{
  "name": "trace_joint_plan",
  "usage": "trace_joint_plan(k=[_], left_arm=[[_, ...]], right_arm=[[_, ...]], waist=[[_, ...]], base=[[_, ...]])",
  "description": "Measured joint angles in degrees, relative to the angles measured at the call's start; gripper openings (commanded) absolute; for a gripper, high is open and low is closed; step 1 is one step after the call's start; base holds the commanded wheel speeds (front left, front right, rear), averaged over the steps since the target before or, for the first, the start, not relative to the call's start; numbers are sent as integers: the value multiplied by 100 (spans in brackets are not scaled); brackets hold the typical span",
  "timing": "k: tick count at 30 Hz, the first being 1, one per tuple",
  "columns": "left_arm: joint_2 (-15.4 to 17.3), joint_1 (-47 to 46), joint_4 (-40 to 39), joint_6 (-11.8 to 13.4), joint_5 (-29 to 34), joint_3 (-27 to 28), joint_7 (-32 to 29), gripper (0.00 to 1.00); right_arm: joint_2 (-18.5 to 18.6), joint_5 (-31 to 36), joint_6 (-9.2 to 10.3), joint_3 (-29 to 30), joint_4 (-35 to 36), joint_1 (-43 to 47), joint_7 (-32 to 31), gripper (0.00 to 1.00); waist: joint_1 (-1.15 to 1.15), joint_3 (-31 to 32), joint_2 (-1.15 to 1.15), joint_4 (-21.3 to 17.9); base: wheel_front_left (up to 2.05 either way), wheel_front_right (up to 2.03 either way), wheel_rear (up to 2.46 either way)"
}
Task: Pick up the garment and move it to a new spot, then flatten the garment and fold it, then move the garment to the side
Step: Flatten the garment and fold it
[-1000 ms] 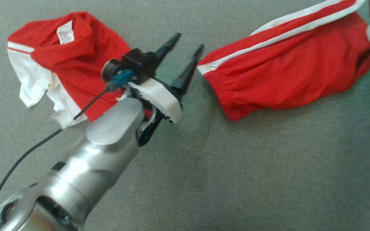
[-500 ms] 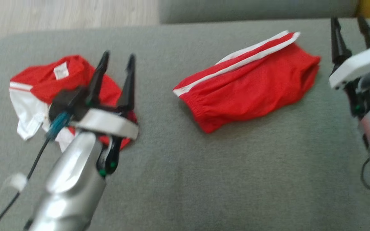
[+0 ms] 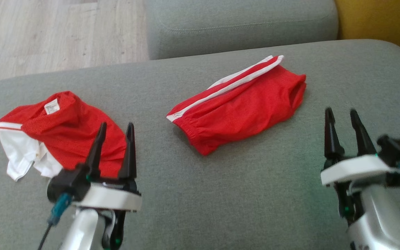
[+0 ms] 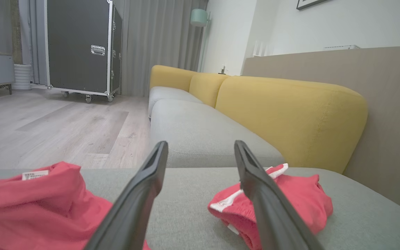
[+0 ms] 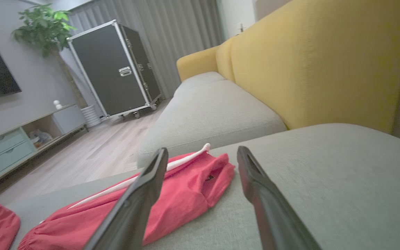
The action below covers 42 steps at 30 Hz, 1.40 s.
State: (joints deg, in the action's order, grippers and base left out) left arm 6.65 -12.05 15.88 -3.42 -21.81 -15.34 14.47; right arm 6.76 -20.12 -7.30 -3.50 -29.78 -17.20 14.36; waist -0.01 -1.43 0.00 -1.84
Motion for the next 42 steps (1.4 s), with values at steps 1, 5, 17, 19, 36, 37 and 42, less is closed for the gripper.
trace_joint_plan(k=[1,5,17,19,36,37,42], left_arm=[[-27,99,-37,-20,112,44,0,100],[-219,478,-101,-75,196,323,0,100],[-368,514,-35,-269,613,506,0,100],[-372,407,-12,-310,658,461,-1,100],[-408,-443,27,-361,214,-208,0,100],[-409,-460,29,-361,212,-225,0,100],[-413,-491,30,-360,212,-320,0,100]], right_arm=[[-94,80,0,107,125,153,0,100],[-281,215,0,387,472,595,1,100],[-382,318,0,434,614,710,0,100],[-382,386,0,590,442,476,0,100],[229,1545,0,2663,-2605,-2649,-1356,100],[267,1607,0,2682,-2755,-2730,-1389,100],[417,1775,0,2852,-3265,-3005,-1397,100]], waist=[[0,16,0,-24],[1,37,0,-92],[1,-295,0,-12],[2,-391,0,51],[2,-1393,0,1121],[2,-1430,0,1166],[2,-1565,0,1300]], base=[[0,0,0],[0,0,0],[0,0,0],[0,0,0],[0,0,0],[0,0,0],[0,0,0]])
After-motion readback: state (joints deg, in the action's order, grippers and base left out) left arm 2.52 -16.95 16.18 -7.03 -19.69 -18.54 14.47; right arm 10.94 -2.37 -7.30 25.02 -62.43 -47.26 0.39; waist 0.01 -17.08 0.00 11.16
